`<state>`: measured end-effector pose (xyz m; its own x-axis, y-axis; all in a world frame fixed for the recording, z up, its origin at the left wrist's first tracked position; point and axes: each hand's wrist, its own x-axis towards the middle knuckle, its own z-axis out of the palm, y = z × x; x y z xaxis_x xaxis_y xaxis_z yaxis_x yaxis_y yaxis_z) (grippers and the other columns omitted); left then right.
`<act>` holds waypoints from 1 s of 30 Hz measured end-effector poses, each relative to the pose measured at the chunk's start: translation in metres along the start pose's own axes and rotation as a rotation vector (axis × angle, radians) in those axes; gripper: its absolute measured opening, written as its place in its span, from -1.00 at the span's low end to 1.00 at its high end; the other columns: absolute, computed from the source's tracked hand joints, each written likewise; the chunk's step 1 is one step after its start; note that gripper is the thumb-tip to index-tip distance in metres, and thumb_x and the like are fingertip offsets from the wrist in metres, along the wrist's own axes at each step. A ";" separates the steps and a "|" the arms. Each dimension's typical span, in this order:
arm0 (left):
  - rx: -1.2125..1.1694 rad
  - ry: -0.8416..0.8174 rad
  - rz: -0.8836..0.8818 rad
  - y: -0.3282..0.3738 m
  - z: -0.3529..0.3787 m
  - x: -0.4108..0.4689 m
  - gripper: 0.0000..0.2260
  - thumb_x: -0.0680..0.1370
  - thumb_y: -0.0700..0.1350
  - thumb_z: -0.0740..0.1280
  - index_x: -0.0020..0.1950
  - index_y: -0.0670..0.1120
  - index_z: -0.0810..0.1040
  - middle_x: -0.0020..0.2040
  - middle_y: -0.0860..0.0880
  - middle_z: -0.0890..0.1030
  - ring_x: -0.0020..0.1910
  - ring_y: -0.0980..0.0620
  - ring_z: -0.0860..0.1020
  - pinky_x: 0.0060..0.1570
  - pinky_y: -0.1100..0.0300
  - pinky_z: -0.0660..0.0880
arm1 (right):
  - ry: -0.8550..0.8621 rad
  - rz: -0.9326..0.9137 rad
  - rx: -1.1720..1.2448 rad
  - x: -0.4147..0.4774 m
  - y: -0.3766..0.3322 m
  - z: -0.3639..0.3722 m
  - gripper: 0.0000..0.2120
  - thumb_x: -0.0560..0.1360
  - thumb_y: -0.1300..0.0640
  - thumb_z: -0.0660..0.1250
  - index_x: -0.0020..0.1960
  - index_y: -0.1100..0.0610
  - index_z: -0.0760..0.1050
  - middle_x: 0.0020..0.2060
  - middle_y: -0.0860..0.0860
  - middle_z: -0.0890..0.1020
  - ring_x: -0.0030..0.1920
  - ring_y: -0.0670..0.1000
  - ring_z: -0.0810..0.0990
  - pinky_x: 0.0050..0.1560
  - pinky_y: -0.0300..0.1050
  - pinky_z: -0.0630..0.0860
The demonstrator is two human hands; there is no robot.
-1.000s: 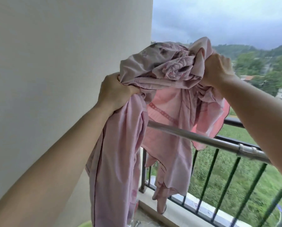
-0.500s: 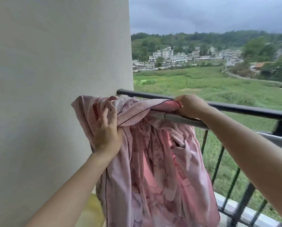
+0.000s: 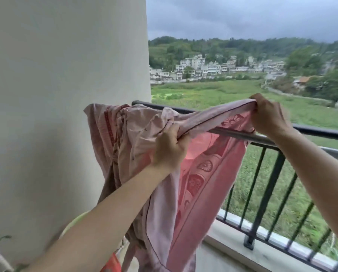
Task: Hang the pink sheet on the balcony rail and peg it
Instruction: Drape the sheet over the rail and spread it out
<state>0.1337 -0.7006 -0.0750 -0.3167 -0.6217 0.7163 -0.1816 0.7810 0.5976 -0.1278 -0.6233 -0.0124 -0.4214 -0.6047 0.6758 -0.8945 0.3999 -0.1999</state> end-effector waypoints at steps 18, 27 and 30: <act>-0.001 -0.348 0.006 0.081 0.063 -0.166 -0.81 0.56 0.14 0.33 0.02 0.05 0.55 -0.29 0.01 0.64 -0.27 -0.01 0.61 -0.34 0.23 0.32 | -0.199 0.312 0.320 -0.135 0.106 -0.072 -0.53 0.49 0.31 0.23 0.37 0.05 0.48 0.11 0.19 0.65 -0.01 0.21 0.66 -0.11 -0.01 0.65; 0.135 -0.116 -0.280 0.125 0.140 -0.180 -0.64 0.45 -0.14 0.39 0.21 0.02 0.43 -0.08 0.03 0.61 -0.14 -0.06 0.58 -0.21 0.09 0.52 | -0.507 0.283 1.169 -0.155 0.158 -0.084 -0.64 0.51 0.43 0.21 0.22 0.21 0.59 -0.03 0.06 0.69 -0.08 -0.04 0.68 0.05 -0.04 0.65; 0.137 -0.098 -0.378 0.141 0.173 -0.188 -0.54 0.46 -0.12 0.36 0.34 0.08 0.39 0.13 0.04 0.57 0.05 0.01 0.54 -0.02 0.15 0.46 | -0.448 -0.105 0.637 -0.174 0.194 -0.081 -0.71 0.52 0.29 0.34 0.22 0.15 0.61 -0.01 0.02 0.70 -0.07 -0.04 0.69 0.01 -0.09 0.65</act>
<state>0.0069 -0.4630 -0.1876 -0.2901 -0.8630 0.4137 -0.4225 0.5034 0.7538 -0.2157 -0.3843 -0.1112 -0.2291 -0.8919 0.3898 -0.7891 -0.0643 -0.6109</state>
